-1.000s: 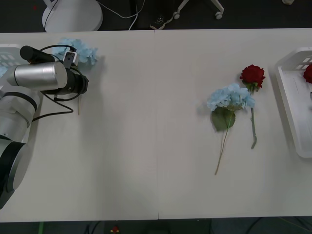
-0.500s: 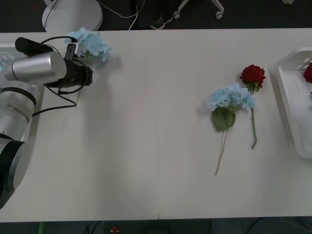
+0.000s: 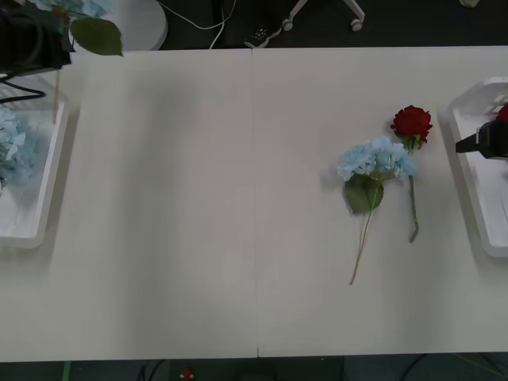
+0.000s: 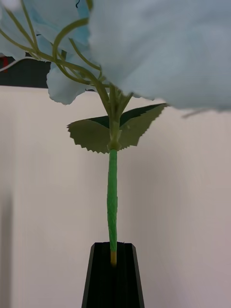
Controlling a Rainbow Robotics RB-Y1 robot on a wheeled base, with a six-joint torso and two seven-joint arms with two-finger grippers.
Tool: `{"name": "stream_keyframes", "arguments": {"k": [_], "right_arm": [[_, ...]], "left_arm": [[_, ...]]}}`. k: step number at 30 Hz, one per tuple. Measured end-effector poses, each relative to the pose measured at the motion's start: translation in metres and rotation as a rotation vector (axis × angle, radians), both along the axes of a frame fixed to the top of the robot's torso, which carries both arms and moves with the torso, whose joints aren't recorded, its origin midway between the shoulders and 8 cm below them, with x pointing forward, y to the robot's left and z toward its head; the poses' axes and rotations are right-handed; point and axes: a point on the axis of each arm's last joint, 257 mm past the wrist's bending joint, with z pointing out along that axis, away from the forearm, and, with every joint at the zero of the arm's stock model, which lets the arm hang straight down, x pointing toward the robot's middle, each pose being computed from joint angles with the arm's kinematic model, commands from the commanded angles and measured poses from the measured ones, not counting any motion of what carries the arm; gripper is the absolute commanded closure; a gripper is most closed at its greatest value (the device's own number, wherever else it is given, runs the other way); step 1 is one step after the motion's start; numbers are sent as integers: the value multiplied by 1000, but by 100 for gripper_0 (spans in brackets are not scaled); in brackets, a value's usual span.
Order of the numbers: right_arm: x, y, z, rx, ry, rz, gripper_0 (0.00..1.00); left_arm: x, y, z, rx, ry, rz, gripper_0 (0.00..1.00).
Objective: Put the red flowers into the right box and the blue flowers into the left box
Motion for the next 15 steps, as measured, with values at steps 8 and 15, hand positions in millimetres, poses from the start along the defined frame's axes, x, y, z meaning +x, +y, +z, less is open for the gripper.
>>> {"name": "stream_keyframes", "arguments": {"k": [8, 15], "right_arm": [[13, 43, -25, 68, -15, -9, 0], [28, 69, -35, 67, -67, 22, 0]], "left_arm": [[-54, 138, 39, 3, -66, 185, 100], [-86, 245, 9, 100, -163, 402, 100]]}}
